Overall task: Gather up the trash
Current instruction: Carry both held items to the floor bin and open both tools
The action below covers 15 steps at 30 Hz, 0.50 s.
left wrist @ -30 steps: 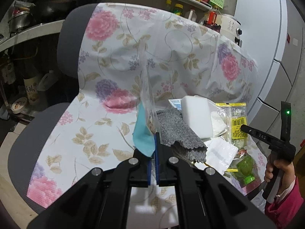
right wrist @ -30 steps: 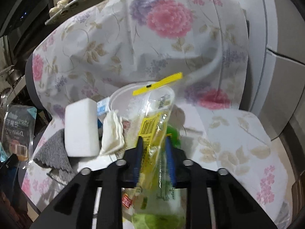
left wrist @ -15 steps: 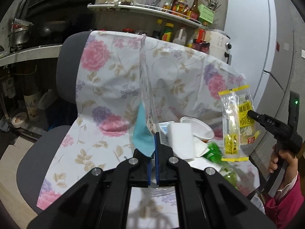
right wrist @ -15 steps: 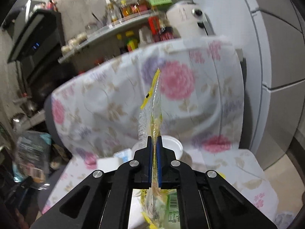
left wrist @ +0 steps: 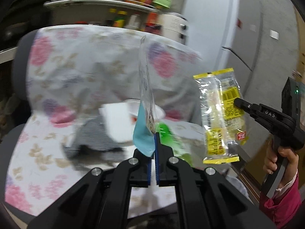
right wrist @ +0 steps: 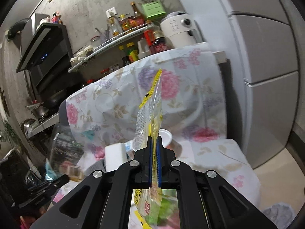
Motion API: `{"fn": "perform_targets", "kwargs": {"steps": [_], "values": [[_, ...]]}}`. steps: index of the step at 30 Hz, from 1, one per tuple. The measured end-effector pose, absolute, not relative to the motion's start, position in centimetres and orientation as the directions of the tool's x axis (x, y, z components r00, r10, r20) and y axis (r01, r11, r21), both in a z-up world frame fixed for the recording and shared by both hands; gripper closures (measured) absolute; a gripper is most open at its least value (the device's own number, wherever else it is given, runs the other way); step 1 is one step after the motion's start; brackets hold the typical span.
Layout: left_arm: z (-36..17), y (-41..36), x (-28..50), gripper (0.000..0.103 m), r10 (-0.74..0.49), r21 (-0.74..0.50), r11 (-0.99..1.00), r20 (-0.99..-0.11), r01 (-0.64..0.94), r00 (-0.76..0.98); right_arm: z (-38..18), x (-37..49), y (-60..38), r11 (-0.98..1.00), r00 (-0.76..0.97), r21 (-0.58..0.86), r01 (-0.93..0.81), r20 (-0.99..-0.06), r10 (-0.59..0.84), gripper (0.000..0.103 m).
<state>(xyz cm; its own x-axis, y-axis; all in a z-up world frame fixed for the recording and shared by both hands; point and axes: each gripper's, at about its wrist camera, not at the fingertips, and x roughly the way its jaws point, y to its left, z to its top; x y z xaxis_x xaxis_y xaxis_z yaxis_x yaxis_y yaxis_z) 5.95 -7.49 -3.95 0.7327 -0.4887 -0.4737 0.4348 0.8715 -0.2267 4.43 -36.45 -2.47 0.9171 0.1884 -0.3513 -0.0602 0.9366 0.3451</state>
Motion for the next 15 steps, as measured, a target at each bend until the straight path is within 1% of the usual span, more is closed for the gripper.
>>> {"fn": "perform_targets", "kwargs": {"steps": [4,9,11,15], "values": [[-4.5,-12.1,5.3,0.102,-0.579,-0.236,0.81,-0.465,0.537,0.669,-2.9,1.2,-39.3,0.948,0.926,0.319,0.023,-0.363,0.1,0.099],[-5.9,-19.0,4.1,0.102,-0.682,-0.239,0.709,-0.474,0.664,0.557,-4.6,-3.7,-43.9,0.94,0.916,0.288,0.185,-0.397,-0.059,0.099],[-6.6,-21.5,3.5,0.102,-0.708,-0.234,0.674,-0.476,0.701,0.522,-5.4,-5.4,-45.5,0.926,0.905,0.288,0.243,-0.411,-0.11,0.099],[-8.5,-27.2,1.7,0.102,-0.744,-0.211,0.605,-0.495,0.768,0.45,-8.2,-9.0,-49.3,0.879,0.858,0.291,0.378,-0.466,-0.215,0.099]]}}
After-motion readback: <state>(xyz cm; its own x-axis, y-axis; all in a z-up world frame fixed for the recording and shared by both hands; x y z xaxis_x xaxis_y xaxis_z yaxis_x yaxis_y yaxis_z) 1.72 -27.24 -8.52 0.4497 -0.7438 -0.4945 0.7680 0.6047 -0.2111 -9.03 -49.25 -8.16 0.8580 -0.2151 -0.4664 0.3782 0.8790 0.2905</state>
